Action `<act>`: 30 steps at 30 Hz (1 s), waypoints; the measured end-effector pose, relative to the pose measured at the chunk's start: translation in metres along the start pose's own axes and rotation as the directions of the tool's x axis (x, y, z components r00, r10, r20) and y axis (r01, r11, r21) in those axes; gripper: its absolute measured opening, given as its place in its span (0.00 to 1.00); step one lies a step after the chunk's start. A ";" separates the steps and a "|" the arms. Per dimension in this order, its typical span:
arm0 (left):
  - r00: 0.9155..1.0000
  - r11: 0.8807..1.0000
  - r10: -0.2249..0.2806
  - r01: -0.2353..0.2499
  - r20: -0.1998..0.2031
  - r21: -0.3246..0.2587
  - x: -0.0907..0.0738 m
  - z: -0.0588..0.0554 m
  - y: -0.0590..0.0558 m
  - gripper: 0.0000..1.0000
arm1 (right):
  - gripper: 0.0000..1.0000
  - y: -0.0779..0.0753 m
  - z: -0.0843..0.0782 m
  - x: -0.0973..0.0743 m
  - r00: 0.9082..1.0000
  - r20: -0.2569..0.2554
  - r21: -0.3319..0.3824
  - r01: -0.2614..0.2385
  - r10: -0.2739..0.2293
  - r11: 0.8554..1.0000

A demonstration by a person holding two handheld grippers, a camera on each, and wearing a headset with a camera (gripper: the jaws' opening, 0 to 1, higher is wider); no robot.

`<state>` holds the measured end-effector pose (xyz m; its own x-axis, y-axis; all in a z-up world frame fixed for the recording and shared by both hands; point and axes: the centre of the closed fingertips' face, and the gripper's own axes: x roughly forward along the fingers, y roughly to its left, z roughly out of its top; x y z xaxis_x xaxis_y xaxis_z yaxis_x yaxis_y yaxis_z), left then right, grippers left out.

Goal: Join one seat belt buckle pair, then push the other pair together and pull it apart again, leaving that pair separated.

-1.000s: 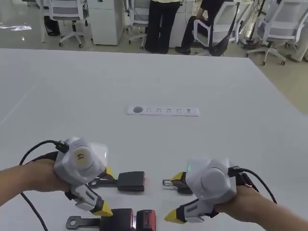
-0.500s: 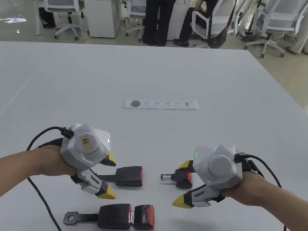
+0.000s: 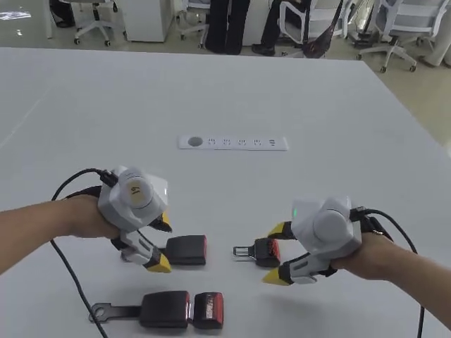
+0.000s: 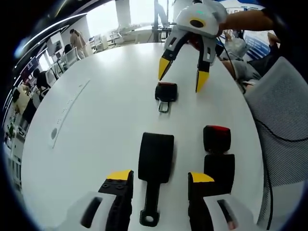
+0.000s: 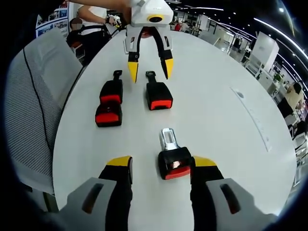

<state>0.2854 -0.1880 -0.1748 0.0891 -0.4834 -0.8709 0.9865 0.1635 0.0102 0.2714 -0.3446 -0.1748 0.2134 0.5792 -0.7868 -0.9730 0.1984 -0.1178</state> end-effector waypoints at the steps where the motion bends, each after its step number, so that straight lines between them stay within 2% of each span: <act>1: 1.000 1.000 -0.001 0.001 -0.005 0.002 0.002 -0.001 0.001 0.46 | 0.45 -0.001 -0.001 0.000 1.000 -0.004 -0.003 -0.002 0.002 1.000; 4: 1.000 1.000 -0.008 0.008 -0.021 0.013 0.008 -0.004 0.007 0.46 | 0.43 -0.007 -0.005 0.004 1.000 -0.009 -0.024 -0.013 0.012 1.000; 8: 0.999 0.999 -0.021 0.022 -0.038 0.028 0.010 -0.002 0.007 0.44 | 0.38 -0.009 -0.007 0.004 0.999 -0.019 -0.042 -0.026 0.025 0.999; 13: 0.997 0.999 -0.035 0.037 -0.063 0.035 0.018 -0.006 0.010 0.42 | 0.36 -0.015 -0.009 0.009 0.999 -0.028 -0.059 -0.030 0.028 0.998; 18: 0.995 0.997 -0.054 0.058 -0.085 0.047 0.022 -0.009 0.008 0.38 | 0.35 -0.017 -0.016 0.014 0.997 -0.067 -0.085 -0.053 0.048 0.995; 20: 0.994 0.997 -0.056 0.061 -0.092 0.050 0.024 -0.011 0.008 0.37 | 0.32 -0.019 -0.019 0.015 0.996 -0.076 -0.099 -0.057 0.050 0.993; 30: 0.993 0.995 -0.068 0.075 -0.101 0.068 0.029 -0.014 0.008 0.33 | 0.31 -0.020 -0.023 0.022 0.994 -0.092 -0.117 -0.072 0.061 0.991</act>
<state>0.2939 -0.1886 -0.2069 0.0072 -0.4043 -0.9146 0.9975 0.0675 -0.0220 0.2931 -0.3542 -0.2040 0.1442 0.5151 -0.8449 -0.9894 0.0623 -0.1308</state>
